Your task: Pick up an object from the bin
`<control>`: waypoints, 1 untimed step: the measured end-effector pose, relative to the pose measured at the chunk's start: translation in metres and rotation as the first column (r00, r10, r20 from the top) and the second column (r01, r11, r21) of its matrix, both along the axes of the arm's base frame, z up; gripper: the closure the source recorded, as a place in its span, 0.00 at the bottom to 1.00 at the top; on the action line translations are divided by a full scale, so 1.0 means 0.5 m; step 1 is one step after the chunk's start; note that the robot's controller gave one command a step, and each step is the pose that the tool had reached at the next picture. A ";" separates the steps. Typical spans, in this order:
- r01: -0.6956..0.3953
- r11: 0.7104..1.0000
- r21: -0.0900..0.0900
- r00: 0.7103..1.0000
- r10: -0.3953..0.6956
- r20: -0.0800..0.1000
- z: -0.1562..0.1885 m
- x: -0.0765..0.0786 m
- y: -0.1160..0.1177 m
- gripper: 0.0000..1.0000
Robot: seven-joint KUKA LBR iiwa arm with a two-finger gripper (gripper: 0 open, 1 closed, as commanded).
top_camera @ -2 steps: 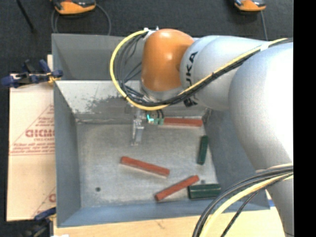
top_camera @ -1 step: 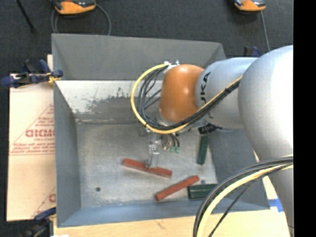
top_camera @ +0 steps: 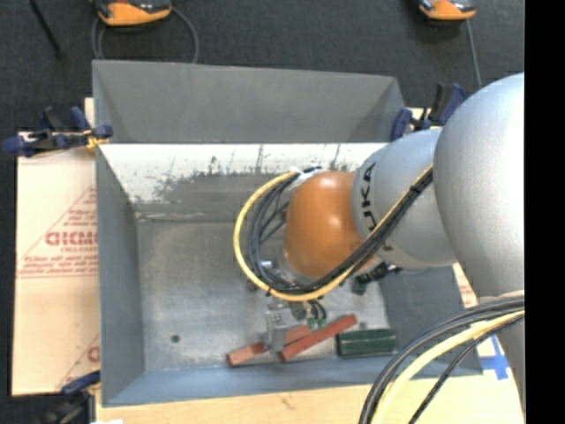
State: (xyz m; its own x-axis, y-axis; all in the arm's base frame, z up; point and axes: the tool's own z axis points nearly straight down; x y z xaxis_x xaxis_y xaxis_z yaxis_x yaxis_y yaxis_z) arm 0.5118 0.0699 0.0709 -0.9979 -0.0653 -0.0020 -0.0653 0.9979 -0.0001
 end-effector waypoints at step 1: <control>0.005 1.000 0.001 1.000 -0.005 0.001 0.000 0.004 -0.001 1.00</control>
Offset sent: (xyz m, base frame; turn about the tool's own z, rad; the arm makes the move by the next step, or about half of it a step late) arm 0.0000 0.0000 0.0000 0.0000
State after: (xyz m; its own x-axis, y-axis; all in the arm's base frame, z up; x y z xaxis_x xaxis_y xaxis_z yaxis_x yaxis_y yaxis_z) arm 0.5140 0.0696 0.0707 -0.9982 -0.0606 -0.0033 -0.0606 0.9982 0.0007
